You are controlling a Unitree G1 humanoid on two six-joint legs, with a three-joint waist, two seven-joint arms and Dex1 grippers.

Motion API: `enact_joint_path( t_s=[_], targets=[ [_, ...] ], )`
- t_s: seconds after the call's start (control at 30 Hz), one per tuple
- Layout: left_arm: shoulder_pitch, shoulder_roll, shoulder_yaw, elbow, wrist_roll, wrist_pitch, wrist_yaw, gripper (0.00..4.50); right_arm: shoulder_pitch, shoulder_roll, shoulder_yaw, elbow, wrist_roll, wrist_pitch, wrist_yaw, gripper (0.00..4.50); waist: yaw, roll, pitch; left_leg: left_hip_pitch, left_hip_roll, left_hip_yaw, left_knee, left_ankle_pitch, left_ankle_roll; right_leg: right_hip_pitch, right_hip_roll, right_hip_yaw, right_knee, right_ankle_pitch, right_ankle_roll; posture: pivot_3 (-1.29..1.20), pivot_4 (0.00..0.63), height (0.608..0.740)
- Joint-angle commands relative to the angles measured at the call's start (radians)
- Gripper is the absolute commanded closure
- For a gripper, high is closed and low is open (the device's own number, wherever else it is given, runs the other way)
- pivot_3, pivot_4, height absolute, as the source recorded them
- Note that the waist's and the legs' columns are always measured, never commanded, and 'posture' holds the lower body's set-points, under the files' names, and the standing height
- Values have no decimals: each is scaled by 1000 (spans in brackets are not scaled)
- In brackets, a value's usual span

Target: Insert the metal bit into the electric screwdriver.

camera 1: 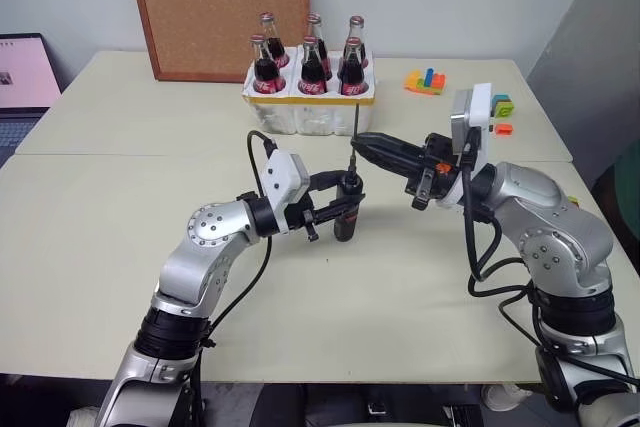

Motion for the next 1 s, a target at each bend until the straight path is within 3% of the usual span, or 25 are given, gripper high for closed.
enact_joint_path(
  t_s=[0.03,0.3,0.67,1.0],
  targets=[
    [-6,10,12,-13,28,-13,16,2862,0,-32,46,-2,-20,32,42,4500,1,0,0,0,0,0,0,0,0,0,0,0,0,0,0,0,150,740],
    [-7,6,14,-15,25,-7,25,2862,18,-74,89,-8,-74,14,79,4500,0,0,0,0,0,0,0,0,0,0,0,0,0,0,0,0,150,740],
    [-10,4,10,-9,28,-12,22,2862,13,-50,56,-7,-47,58,49,4500,1,0,0,1,0,0,0,0,0,1,0,0,0,1,0,0,150,740],
    [-6,5,9,-4,30,-19,18,2862,-13,-24,1,-36,-9,86,21,2379,0,0,0,-1,0,0,0,0,0,0,0,0,0,1,0,0,150,740]
  ],
)
